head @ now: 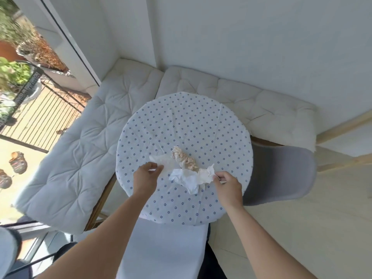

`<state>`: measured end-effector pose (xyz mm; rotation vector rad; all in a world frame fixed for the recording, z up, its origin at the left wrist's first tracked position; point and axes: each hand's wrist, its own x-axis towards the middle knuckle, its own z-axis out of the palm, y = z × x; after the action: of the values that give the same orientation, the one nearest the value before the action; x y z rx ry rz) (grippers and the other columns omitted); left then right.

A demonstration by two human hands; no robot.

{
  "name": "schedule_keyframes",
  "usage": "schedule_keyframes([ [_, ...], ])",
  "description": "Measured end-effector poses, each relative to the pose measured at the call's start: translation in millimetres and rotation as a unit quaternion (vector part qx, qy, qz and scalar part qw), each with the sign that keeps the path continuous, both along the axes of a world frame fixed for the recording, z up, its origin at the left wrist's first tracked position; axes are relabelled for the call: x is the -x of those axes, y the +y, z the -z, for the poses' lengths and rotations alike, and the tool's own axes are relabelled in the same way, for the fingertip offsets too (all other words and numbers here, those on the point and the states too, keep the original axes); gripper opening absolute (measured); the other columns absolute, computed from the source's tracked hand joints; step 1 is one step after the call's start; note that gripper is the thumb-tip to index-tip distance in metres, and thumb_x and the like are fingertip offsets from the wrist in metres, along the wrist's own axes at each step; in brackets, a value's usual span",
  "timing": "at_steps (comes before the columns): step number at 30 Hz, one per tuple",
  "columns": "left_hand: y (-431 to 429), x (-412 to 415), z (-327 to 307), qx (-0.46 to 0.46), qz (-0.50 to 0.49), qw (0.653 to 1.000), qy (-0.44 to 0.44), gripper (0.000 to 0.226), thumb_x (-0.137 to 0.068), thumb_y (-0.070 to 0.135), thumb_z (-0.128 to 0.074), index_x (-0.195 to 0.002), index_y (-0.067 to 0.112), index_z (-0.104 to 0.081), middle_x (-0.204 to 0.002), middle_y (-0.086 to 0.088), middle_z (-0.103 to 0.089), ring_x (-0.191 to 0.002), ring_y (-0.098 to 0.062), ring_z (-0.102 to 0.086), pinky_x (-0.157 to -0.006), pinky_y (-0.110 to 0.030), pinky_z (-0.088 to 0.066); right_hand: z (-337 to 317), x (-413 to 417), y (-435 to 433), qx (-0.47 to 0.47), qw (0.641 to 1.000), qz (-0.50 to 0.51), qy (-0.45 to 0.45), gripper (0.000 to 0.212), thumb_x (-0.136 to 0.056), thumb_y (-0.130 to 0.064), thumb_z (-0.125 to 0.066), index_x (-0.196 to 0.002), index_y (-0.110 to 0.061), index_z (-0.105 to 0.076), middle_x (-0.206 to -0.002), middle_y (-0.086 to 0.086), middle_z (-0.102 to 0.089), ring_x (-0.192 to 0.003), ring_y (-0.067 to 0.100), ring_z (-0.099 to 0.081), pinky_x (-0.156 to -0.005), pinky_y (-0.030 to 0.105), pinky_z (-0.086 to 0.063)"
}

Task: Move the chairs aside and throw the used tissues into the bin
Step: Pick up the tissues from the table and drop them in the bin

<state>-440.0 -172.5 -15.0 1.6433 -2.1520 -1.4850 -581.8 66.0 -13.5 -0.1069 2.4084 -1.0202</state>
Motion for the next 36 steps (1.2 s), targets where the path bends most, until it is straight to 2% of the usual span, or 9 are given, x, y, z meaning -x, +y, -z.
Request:
schedule_keyframes([
  [3, -5, -28, -24, -0.005, 0.010, 1.000, 0.028, 0.024, -0.094, 0.041, -0.075, -0.104, 0.019, -0.075, -0.100, 0.003, -0.078, -0.064, -0.017, -0.070, -0.052, -0.025, -0.050, -25, -28, 4, 0.008, 1.000, 0.010, 0.025, 0.014, -0.102, -0.029, -0.065, -0.110, -0.024, -0.074, -0.102, -0.015, -0.069, -0.091, -0.011, -0.058, -0.062, 0.006, -0.037],
  [8, -9, -87, -55, -0.019, 0.022, 0.999, 0.045, 0.028, -0.093, 0.045, -0.075, -0.106, 0.021, -0.073, -0.099, 0.005, -0.079, -0.075, -0.018, -0.075, -0.058, -0.027, -0.050, -61, -79, 7, 0.031, 0.998, 0.012, 0.055, 0.014, -0.101, -0.030, -0.066, -0.110, -0.023, -0.075, -0.105, -0.010, -0.073, -0.098, 0.007, -0.067, -0.066, 0.007, -0.039],
  [11, -6, -131, -68, -0.018, 0.008, 0.998, 0.068, 0.020, -0.093, 0.041, -0.076, -0.100, 0.023, -0.073, -0.094, 0.006, -0.080, -0.078, -0.016, -0.075, -0.068, -0.033, -0.056, -78, -105, 9, 0.037, 0.998, 0.005, 0.060, 0.013, -0.101, -0.029, -0.066, -0.108, -0.022, -0.075, -0.104, -0.010, -0.072, -0.083, -0.005, -0.064, -0.057, 0.006, -0.042],
  [14, -3, -180, -71, -0.019, -0.006, 0.998, 0.065, 0.017, -0.092, 0.040, -0.077, -0.097, 0.025, -0.075, -0.093, 0.006, -0.081, -0.077, -0.017, -0.075, -0.081, -0.040, -0.060, -87, -128, 11, 0.053, 0.996, -0.018, 0.067, 0.014, -0.101, -0.028, -0.066, -0.109, -0.022, -0.075, -0.105, -0.012, -0.072, -0.092, -0.004, -0.062, -0.071, 0.007, -0.041],
  [17, 4, -226, -75, -0.016, -0.038, 0.998, 0.057, 0.015, -0.091, 0.039, -0.077, -0.093, 0.024, -0.075, -0.085, 0.003, -0.080, -0.078, -0.030, -0.076, -0.075, -0.041, -0.059, -95, -153, 13, 0.074, 0.994, -0.045, 0.066, 0.013, -0.101, -0.027, -0.067, -0.111, -0.022, -0.075, -0.106, -0.012, -0.072, -0.094, -0.007, -0.061, -0.078, 0.016, -0.049],
  [24, 34, -316, -94, -0.011, -0.107, 0.993, 0.053, 0.018, -0.092, 0.034, -0.078, -0.086, 0.018, -0.076, -0.072, 0.002, -0.074, -0.066, -0.023, -0.067, -0.065, -0.037, -0.054, -98, -213, 14, 0.092, 0.988, -0.118, 0.044, 0.011, -0.101, -0.028, -0.066, -0.108, -0.024, -0.073, -0.103, -0.015, -0.070, -0.094, -0.003, -0.064, -0.069, 0.011, -0.043],
  [29, 48, -377, -94, 0.010, -0.128, 0.991, 0.034, 0.020, -0.087, 0.049, -0.077, -0.091, 0.029, -0.077, -0.090, 0.006, -0.079, -0.079, -0.018, -0.077, -0.079, -0.042, -0.064, -85, -254, 2, 0.091, 0.980, -0.175, 0.029, 0.014, -0.102, -0.027, -0.066, -0.111, -0.022, -0.074, -0.100, -0.014, -0.068, -0.095, 0.007, -0.064, -0.070, 0.014, -0.044],
  [33, 61, -417, -107, 0.010, -0.146, 0.988, 0.040, 0.009, -0.094, 0.034, -0.077, -0.089, 0.028, -0.074, -0.098, 0.001, -0.078, -0.087, -0.023, -0.075, -0.085, -0.045, -0.063, -76, -294, -14, 0.084, 0.974, -0.209, 0.009, 0.017, -0.101, -0.028, -0.066, -0.113, -0.019, -0.075, -0.097, -0.016, -0.066, -0.098, 0.010, -0.063, -0.077, 0.024, -0.046],
  [36, 56, -449, -106, 0.026, -0.153, 0.988, 0.011, 0.009, -0.093, 0.038, -0.077, -0.091, 0.030, -0.072, -0.101, 0.005, -0.077, -0.087, -0.018, -0.074, -0.087, -0.046, -0.063, -73, -324, -31, 0.075, 0.969, -0.235, -0.009, 0.019, -0.100, -0.027, -0.066, -0.115, -0.019, -0.075, -0.101, -0.012, -0.068, -0.099, 0.010, -0.063, -0.083, 0.023, -0.045],
])
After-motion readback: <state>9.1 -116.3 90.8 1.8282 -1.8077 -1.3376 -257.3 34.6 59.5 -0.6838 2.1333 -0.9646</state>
